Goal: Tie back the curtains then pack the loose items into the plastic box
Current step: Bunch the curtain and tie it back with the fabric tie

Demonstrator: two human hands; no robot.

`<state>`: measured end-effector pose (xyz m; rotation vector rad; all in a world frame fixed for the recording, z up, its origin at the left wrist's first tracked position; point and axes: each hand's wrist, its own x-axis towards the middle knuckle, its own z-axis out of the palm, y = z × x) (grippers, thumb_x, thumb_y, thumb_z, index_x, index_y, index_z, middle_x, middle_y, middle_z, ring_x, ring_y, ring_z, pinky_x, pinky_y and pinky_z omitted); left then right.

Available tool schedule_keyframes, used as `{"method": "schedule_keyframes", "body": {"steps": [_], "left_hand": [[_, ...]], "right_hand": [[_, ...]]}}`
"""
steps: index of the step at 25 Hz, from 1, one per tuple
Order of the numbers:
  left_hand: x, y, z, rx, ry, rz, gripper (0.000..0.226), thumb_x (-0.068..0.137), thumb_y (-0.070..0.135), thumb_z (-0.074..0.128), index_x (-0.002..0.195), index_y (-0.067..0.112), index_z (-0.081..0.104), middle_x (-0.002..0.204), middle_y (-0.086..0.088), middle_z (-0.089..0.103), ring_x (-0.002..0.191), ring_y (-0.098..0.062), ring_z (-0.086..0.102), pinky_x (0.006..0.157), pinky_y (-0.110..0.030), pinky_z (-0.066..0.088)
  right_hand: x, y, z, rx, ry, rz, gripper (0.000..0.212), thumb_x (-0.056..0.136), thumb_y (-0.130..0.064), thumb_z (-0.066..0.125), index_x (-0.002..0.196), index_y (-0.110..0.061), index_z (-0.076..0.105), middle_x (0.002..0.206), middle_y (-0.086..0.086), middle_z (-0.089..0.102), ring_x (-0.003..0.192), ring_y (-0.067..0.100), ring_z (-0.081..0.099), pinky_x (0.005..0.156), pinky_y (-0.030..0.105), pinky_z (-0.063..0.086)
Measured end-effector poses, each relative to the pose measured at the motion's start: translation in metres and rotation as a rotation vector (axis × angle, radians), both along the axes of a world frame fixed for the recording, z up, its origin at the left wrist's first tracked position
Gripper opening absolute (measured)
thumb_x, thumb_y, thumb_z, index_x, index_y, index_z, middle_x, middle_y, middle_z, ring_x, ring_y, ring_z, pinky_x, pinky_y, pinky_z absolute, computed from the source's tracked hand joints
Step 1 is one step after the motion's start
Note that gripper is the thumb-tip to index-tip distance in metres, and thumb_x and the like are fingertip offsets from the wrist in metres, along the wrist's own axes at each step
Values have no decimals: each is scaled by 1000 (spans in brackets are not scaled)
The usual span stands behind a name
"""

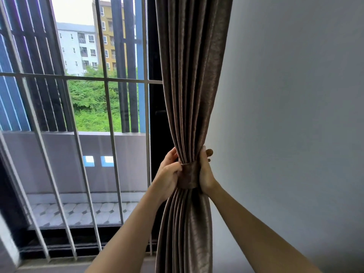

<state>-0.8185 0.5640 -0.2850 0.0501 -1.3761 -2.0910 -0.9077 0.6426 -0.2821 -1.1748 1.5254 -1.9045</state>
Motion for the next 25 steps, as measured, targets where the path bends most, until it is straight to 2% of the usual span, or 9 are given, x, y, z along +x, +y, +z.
{"method": "schedule_keyframes", "body": {"steps": [2, 4, 7, 9, 11, 14, 17, 20, 25], "left_hand": [[2, -16, 1, -54, -42, -44, 67, 79, -11, 47, 141, 12, 36, 114, -4, 62, 88, -8, 68, 63, -18, 53], [5, -30, 7, -175, -146, -99, 67, 82, -4, 52, 140, 26, 38, 116, 0, 63, 95, -10, 65, 67, -20, 52], [7, -45, 22, -549, -375, -69, 50, 82, 11, 56, 124, 36, 50, 111, 6, 61, 93, -9, 58, 72, -22, 46], [6, -52, 31, -792, -480, 34, 38, 80, 19, 61, 110, 40, 54, 96, 3, 58, 84, -12, 52, 76, -26, 43], [5, -58, 37, -915, -545, 106, 35, 77, 25, 64, 103, 45, 53, 83, -2, 50, 76, -13, 46, 73, -30, 41], [3, -60, 37, -984, -600, 160, 32, 76, 27, 66, 105, 38, 57, 70, -3, 44, 66, -13, 40, 63, -32, 39], [4, -56, 35, -1117, -610, 364, 28, 66, 37, 67, 85, 16, 64, 80, -6, 55, 72, -14, 48, 69, -38, 47], [11, -64, 40, -1319, -545, 591, 35, 65, 40, 78, 65, 11, 60, 87, 4, 48, 77, -11, 43, 65, -23, 35], [20, -65, 47, -1560, -304, 553, 40, 64, 44, 66, 59, 4, 66, 71, -1, 64, 66, -13, 54, 61, -20, 43]], "right_hand": [[-1, -4, -3, 9, 93, 14, 79, 76, -65, 60, 125, -3, 49, 116, 14, 61, 105, 20, 63, 93, 35, 52], [-5, -5, -3, 38, 188, -24, 78, 68, -48, 76, 127, -5, 50, 117, 13, 63, 108, 24, 64, 97, 43, 51], [-9, -6, -1, 53, 236, -45, 73, 62, -39, 78, 124, -9, 54, 112, 7, 67, 103, 18, 66, 94, 38, 53], [-12, -6, 0, 34, 229, -52, 66, 64, -29, 79, 122, -7, 56, 110, 8, 68, 101, 17, 67, 92, 33, 54], [-13, -6, -1, 31, 221, -48, 59, 67, -19, 78, 120, -4, 57, 109, 10, 69, 99, 18, 68, 89, 30, 55], [-13, -6, -1, 32, 200, -32, 63, 66, -23, 80, 121, -3, 56, 109, 10, 68, 99, 18, 68, 87, 28, 55], [-12, -5, -2, 54, 194, -76, 76, 60, -40, 81, 123, -7, 55, 111, 9, 67, 101, 19, 67, 92, 37, 55], [-12, -4, -1, 113, 226, -73, 85, 57, -52, 80, 127, -15, 51, 116, 4, 64, 106, 17, 64, 94, 40, 53], [-10, -1, 1, 133, 242, -57, 85, 59, -51, 77, 130, -14, 48, 121, 2, 62, 109, 15, 62, 93, 31, 53]]}}
